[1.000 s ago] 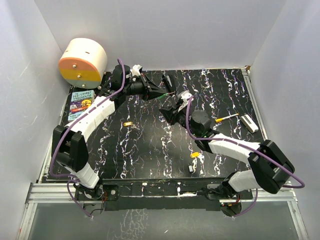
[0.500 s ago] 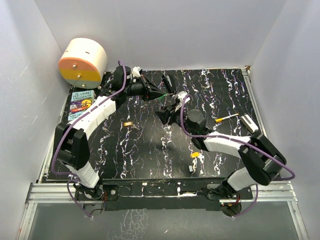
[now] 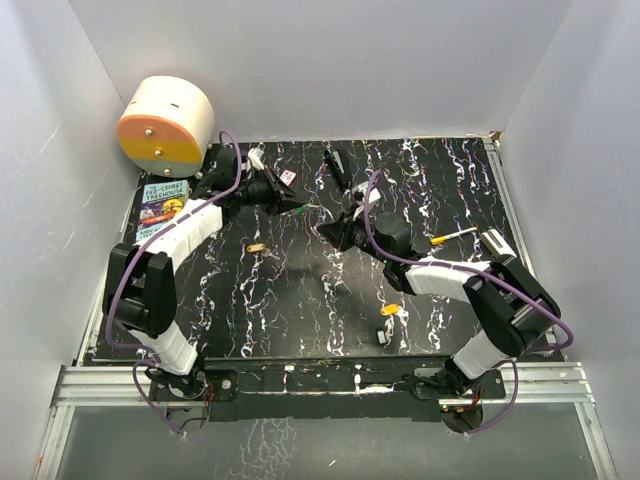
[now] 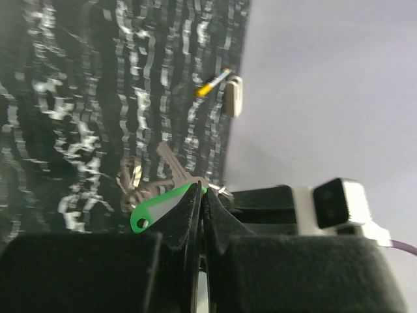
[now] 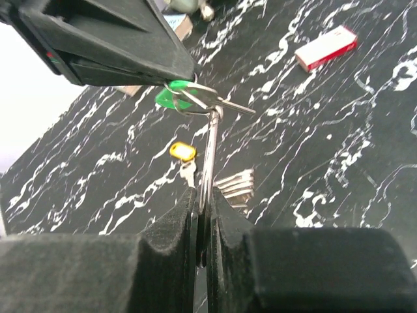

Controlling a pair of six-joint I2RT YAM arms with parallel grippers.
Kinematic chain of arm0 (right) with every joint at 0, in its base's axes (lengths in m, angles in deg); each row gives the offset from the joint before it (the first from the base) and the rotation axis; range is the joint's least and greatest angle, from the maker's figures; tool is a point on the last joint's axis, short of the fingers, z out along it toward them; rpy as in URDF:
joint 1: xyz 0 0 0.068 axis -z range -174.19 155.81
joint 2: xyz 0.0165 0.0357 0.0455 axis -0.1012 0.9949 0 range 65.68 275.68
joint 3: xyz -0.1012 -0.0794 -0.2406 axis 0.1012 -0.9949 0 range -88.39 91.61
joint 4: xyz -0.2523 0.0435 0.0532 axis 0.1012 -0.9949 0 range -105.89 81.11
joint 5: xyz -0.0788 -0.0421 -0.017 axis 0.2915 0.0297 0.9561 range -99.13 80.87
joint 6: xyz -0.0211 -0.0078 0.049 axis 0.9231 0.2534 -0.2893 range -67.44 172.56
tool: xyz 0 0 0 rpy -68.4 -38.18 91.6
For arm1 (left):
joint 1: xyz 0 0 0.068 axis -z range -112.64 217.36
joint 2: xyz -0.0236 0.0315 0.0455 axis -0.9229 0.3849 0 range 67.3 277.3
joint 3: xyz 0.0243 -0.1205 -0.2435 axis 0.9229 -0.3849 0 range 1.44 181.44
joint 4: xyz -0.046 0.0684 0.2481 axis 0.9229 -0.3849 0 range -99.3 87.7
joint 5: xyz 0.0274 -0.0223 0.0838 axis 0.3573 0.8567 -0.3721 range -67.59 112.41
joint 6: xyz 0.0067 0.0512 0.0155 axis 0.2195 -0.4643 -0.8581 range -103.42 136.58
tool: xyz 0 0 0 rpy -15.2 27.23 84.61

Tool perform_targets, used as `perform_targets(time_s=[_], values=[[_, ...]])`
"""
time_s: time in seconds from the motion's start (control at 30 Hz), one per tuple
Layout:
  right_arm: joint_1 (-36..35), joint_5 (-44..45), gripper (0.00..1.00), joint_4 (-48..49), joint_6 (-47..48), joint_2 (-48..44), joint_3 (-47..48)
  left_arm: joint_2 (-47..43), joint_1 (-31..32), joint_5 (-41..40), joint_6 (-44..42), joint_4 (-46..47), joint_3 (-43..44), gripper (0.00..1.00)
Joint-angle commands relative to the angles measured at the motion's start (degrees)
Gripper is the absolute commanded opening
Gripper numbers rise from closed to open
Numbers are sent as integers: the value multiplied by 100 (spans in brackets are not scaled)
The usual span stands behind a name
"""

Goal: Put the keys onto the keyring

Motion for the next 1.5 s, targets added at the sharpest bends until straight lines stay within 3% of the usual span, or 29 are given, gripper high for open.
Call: perform_targets(time_s=[0.0,0.17,0.37,0.53,0.9,1.47], values=[[4,-608,8,-561,-356,-373,259,-9,-32,-388,-1057,-185,-385,0],[11,-1149,8,-1607,-547,-459,434,371,-35,-323,-1378,-341,-411,22],[13,-1672,8,-2596,-693,-557,729,852,-98,-198,-1867,-702,-29,38],[20,-1860,8,-3250,-705,-773,893,839,-252,-620,-2817,-1208,327,40],[87,-1735,8,-3428,-780,-1136,736,-248,-947,-2301,-4542,-676,-632,40],[117,-1876,8,-3076,-1005,-1263,786,-420,-1136,-2427,-4710,-286,-1424,40]])
